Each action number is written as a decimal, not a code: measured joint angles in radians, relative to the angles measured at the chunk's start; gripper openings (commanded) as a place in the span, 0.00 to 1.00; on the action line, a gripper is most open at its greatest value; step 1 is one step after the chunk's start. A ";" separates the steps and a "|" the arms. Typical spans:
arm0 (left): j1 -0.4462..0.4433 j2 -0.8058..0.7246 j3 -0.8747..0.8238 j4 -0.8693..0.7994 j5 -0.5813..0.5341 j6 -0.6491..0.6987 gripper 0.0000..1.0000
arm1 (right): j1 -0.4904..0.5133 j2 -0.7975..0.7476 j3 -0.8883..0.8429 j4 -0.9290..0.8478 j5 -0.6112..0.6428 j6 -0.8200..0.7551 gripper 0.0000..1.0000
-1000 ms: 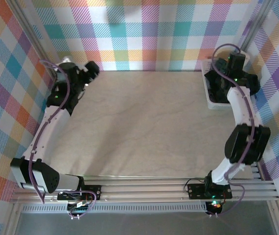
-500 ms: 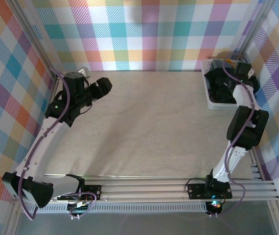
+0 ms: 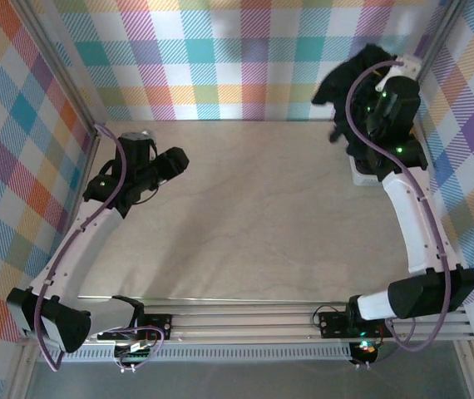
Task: Fold and stack the t-shirts
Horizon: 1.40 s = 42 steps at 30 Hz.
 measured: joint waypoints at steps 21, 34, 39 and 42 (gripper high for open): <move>0.002 0.015 0.063 -0.298 -0.187 -0.053 0.82 | 0.584 0.096 -0.375 -0.107 -0.135 0.135 0.60; -0.156 0.137 -0.237 -0.229 0.098 -0.321 0.71 | 0.330 0.224 -0.501 -0.212 -0.362 0.304 0.60; -0.258 0.207 -0.265 -0.224 0.109 -0.354 0.57 | 0.330 0.388 -0.499 -0.214 -0.454 0.346 0.57; -0.280 0.226 -0.306 -0.214 0.098 -0.362 0.49 | 0.330 0.475 -0.459 -0.219 -0.484 0.367 0.49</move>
